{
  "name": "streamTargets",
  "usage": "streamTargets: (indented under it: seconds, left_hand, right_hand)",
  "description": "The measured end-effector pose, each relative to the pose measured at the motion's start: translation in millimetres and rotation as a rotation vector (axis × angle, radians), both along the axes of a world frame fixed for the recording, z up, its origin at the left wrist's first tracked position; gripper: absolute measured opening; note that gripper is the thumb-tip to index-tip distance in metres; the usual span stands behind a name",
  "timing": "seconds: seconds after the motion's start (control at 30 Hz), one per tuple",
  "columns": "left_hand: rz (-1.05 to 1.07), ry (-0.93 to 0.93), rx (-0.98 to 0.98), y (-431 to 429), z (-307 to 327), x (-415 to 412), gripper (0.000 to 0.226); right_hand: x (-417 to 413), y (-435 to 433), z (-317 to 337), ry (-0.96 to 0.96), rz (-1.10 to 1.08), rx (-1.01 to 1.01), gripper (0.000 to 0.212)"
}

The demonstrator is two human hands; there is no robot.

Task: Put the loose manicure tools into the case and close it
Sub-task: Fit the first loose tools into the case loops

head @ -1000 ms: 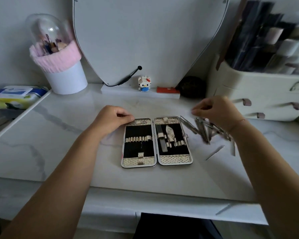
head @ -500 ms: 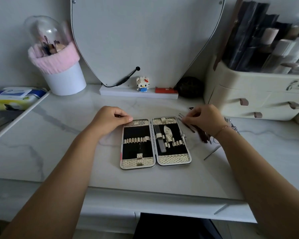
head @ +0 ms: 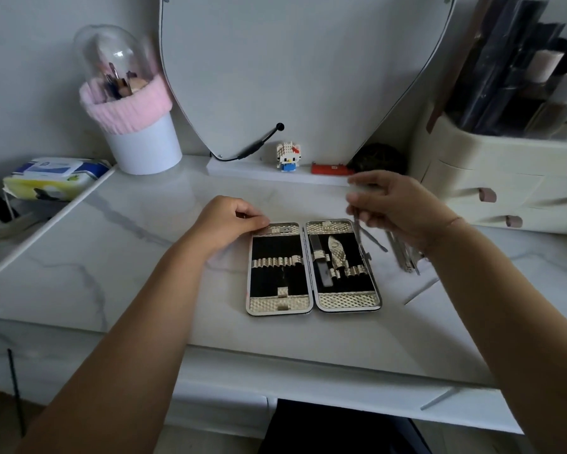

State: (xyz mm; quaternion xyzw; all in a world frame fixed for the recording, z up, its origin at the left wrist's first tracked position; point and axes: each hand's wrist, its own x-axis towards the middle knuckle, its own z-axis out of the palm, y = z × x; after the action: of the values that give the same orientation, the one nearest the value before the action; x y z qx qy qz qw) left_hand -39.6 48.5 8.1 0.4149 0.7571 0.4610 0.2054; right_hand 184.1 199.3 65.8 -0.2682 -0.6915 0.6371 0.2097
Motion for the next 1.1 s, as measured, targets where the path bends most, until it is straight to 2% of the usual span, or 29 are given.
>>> streamTargets:
  seconds: [0.1, 0.27, 0.7, 1.1]
  left_hand:
    - [0.011, -0.015, 0.002, 0.6, -0.4, 0.6, 0.005]
    - [0.018, 0.004, 0.024, 1.3, -0.7, 1.9, 0.005]
    - [0.006, 0.044, 0.003, 3.5, -1.6, -1.3, 0.007]
    - [0.006, 0.074, -0.020, 3.8, -1.7, -1.3, 0.006]
  right_hand:
    - [-34.8, -24.1, -4.1, -0.022, 0.074, 0.005, 0.032]
    - [-70.9, -40.2, -20.9, -0.061, 0.024, 0.041, 0.026]
    - [-84.9, -42.3, -36.8, -0.182, -0.023, 0.338, 0.020]
    - [-84.6, -40.0, -41.5, -0.260, 0.050, 0.547, 0.018]
